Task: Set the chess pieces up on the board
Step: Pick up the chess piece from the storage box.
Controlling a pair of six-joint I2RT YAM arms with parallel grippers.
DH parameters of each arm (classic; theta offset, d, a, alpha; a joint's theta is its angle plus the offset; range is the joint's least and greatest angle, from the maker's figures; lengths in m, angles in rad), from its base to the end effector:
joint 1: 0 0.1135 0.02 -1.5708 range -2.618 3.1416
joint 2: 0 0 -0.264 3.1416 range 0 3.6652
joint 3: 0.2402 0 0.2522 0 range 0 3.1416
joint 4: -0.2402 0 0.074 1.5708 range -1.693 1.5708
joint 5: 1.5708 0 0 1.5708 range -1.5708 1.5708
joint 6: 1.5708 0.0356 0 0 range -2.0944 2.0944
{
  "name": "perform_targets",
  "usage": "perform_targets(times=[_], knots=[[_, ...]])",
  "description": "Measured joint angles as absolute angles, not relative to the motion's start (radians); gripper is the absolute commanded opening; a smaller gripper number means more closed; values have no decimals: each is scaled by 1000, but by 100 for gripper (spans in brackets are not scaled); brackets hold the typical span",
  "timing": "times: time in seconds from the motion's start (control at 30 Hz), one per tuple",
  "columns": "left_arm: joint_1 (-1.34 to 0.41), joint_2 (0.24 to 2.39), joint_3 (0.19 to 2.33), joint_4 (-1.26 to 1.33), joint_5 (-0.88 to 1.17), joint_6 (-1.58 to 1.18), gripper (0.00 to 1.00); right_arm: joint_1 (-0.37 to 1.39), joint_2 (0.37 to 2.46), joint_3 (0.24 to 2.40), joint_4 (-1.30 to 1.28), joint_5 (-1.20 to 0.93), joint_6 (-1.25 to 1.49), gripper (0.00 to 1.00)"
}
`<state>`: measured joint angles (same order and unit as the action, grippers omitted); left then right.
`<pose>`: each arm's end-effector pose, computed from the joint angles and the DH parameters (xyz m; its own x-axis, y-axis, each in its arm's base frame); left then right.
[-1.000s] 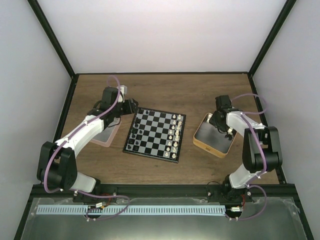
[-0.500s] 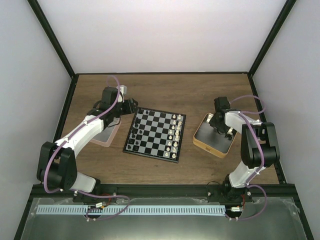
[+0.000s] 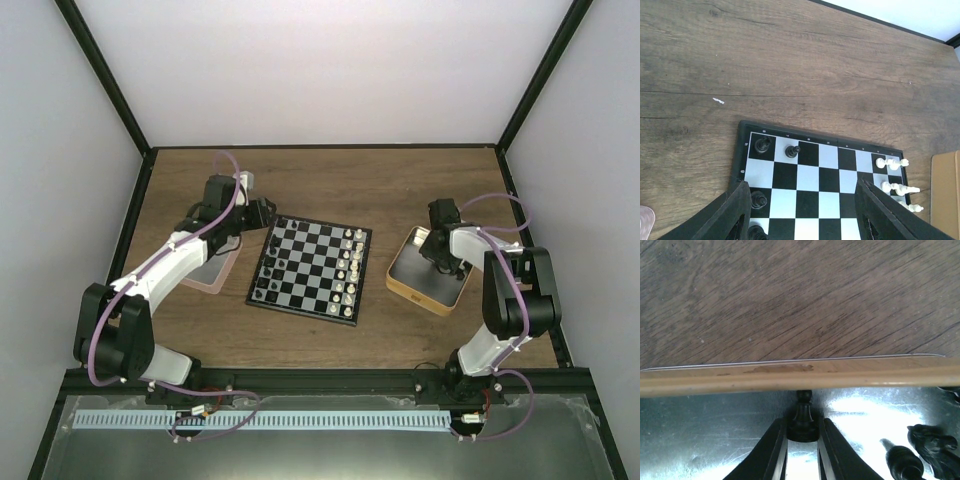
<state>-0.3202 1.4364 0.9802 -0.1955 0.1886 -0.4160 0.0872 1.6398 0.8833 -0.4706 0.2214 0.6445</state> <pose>0.2994 -0.1063 0.2550 -0.7087 -0.1832 -0.6813 0.1796 0.8871 -0.4253 0.2937 0.0178 0.1500 -0.7565 0.5222 -0.3936 0.5545 0.8313 0.0372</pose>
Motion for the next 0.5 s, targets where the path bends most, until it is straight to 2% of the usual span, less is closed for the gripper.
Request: perform_targets(times=[0.13,0.2,0.3,0.5], knots=[[-320,1436,980,-195,191,-416,59,87,1639,879,-459,226,630,31],[-320,1436,980,-194,196,-416,59,87,1639,876,-451,229,622,33],[-319,1436,980,-192,204,-416,59,87,1638,874,-442,236,614,31],[-319,1436,980,-187,212,-418,59,87,1639,868,-421,244,596,17]])
